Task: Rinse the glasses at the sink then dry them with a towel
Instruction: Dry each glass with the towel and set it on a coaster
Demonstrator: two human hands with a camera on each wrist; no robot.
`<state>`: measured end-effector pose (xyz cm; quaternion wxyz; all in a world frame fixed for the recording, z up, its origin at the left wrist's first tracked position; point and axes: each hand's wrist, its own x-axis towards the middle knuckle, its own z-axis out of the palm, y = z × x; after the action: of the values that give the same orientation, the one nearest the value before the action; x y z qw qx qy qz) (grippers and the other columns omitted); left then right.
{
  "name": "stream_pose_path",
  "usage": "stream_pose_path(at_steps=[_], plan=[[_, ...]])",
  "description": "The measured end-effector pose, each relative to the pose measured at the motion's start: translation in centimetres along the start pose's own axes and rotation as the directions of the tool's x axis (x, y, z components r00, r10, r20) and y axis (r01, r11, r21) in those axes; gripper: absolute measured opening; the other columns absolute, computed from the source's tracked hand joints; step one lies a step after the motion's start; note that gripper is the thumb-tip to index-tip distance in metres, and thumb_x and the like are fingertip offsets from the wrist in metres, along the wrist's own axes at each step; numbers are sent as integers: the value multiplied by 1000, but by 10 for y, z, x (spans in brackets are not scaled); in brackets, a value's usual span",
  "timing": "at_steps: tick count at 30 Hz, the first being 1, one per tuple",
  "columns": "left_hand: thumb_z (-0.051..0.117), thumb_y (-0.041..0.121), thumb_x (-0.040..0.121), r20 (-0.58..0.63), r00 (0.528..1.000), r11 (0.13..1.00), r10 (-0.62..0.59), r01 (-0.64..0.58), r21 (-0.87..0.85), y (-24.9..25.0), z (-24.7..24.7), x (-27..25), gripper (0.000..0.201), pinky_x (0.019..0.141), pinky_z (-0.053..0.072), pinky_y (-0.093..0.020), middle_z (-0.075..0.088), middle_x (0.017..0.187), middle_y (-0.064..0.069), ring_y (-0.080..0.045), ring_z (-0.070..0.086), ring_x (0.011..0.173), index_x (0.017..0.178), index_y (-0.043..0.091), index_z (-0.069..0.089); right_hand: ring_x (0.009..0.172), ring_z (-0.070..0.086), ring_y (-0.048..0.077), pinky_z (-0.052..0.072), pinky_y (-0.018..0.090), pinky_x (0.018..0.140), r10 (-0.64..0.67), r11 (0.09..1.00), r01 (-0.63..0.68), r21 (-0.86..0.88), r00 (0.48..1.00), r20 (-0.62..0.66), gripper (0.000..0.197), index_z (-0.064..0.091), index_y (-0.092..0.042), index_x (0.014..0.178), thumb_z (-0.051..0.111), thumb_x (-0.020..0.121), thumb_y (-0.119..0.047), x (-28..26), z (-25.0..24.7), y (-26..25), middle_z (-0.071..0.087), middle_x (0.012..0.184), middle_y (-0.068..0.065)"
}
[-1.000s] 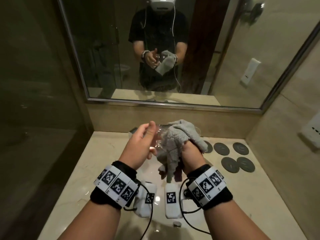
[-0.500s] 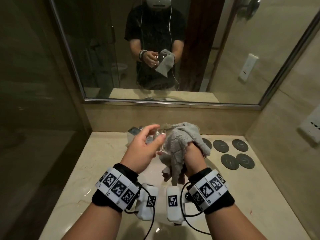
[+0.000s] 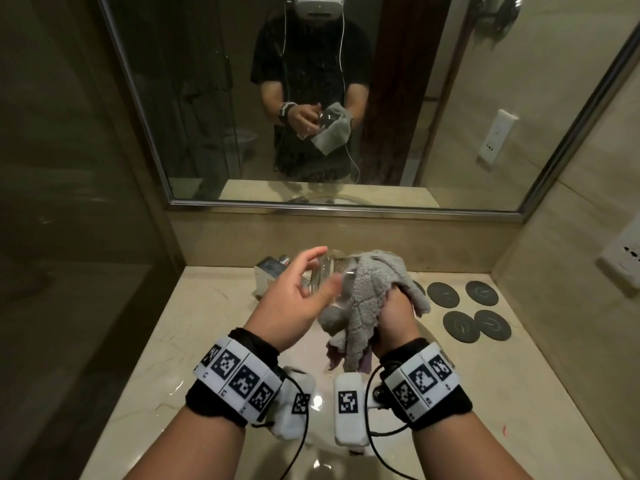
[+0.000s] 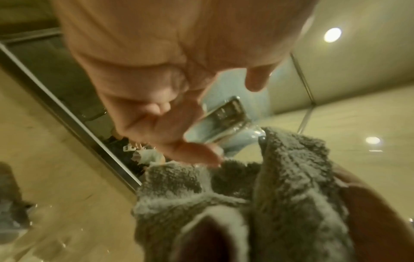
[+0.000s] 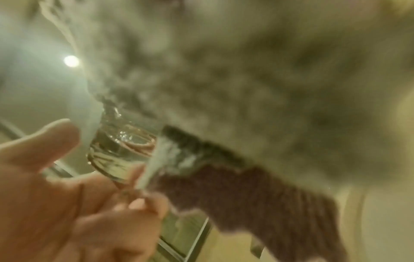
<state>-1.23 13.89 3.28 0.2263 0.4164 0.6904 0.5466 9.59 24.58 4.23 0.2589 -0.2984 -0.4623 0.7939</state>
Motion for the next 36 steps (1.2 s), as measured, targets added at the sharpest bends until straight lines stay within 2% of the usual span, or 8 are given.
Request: stream_pose_path(at_steps=[4, 9, 14, 19, 24, 29, 32, 36], plan=[[52, 64, 80, -30, 994, 983, -104, 98, -156, 5, 4, 3, 51, 44, 38, -16, 66, 104, -6, -13, 61, 58, 110, 23, 57, 56, 57, 32, 43, 32, 45, 138, 981, -130, -144, 989, 49, 29, 59, -16, 93, 42, 98, -39, -10, -2, 6, 63, 81, 15], [61, 63, 79, 12, 997, 996, 78, -79, 41, 2, 3, -2, 58, 83, 50, -27, 58, 119, 12, -7, 60, 98, 130, 39, 48, 81, 59, 36, 50, 47, 71, -46, 998, 49, 43, 997, -65, 25, 61, -5, 86, 46, 94, -23, -3, 0, 1, 61, 87, 19], [53, 68, 79, -26, 996, 994, -82, 80, -81, 5, 6, 2, 57, 51, 41, -15, 68, 106, -7, -10, 60, 60, 113, 22, 58, 65, 57, 38, 42, 36, 55, 92, 995, -90, -42, 995, 43, 29, 59, -11, 95, 44, 97, -36, -8, -5, 10, 63, 87, 18], [66, 56, 79, 29, 997, 993, 78, -80, 88, 4, 2, -3, 70, 89, 51, -32, 54, 128, 16, -6, 60, 108, 140, 37, 40, 93, 56, 40, 49, 48, 79, 1, 987, -6, 162, 999, 32, 37, 58, 1, 99, 59, 81, -31, -6, -3, 1, 56, 103, 27], [53, 70, 75, -22, 991, 986, -129, 127, -104, 9, 7, 3, 66, 50, 42, -22, 65, 113, -11, -10, 61, 60, 117, 21, 54, 45, 63, 13, 49, 24, 42, 94, 995, -97, 18, 988, 120, 27, 58, -10, 82, 41, 98, -24, -6, -13, 8, 61, 80, 15], [74, 38, 79, 35, 999, 998, 31, -29, -57, 11, 6, -2, 64, 78, 58, -28, 54, 128, 6, -7, 65, 101, 135, 34, 43, 96, 63, 39, 54, 47, 80, 2, 978, -30, 208, 991, 136, 55, 53, 7, 119, 53, 82, -34, -8, -8, 1, 60, 115, 31], [50, 81, 71, 28, 995, 990, -91, 93, -107, 12, 9, 1, 85, 59, 53, -29, 60, 124, -2, -12, 66, 78, 137, 30, 41, 75, 60, 32, 53, 38, 64, 11, 994, -29, 104, 986, 168, 22, 59, -1, 87, 48, 89, -20, -7, -12, -2, 63, 82, 21], [63, 49, 84, -17, 996, 989, -85, 82, -124, 11, 10, 2, 42, 55, 48, -24, 66, 109, -10, -8, 64, 64, 118, 26, 55, 54, 65, 12, 53, 22, 49, 67, 997, -58, -54, 982, 179, 15, 55, -11, 83, 47, 96, -10, -7, -19, 4, 59, 80, 9]])
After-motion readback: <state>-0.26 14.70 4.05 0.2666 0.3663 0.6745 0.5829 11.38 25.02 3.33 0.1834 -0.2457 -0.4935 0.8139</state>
